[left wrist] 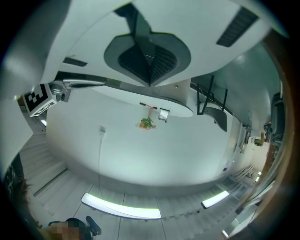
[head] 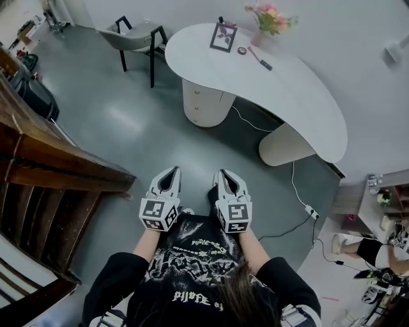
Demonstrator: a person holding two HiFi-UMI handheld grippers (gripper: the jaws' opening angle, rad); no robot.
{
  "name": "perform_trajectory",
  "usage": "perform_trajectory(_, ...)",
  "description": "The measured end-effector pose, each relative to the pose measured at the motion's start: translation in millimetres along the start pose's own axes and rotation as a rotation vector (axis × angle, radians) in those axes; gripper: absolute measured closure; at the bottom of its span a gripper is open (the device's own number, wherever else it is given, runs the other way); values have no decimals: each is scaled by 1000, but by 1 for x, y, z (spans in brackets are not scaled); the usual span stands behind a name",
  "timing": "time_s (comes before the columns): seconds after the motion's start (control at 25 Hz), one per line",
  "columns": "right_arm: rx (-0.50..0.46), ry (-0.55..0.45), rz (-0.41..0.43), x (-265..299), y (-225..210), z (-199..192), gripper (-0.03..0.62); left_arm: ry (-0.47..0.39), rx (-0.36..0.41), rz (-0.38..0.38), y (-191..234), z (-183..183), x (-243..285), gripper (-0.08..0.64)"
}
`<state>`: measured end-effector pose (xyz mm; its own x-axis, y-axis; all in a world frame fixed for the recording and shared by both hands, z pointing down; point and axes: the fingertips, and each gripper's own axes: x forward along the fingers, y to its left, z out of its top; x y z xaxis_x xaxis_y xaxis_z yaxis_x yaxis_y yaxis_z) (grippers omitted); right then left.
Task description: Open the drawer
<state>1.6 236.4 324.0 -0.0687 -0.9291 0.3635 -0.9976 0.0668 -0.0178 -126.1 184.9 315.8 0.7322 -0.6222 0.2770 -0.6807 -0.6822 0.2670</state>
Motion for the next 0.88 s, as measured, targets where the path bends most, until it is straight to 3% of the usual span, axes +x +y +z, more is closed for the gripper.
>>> perform_trajectory(0.32, 46, 38, 71, 58, -53, 4, 566, 66, 43, 45, 1, 4, 66, 540)
perform_trajectory(0.88, 17, 31, 182, 165, -162, 48, 566, 48, -3, 159, 7, 42, 206, 540)
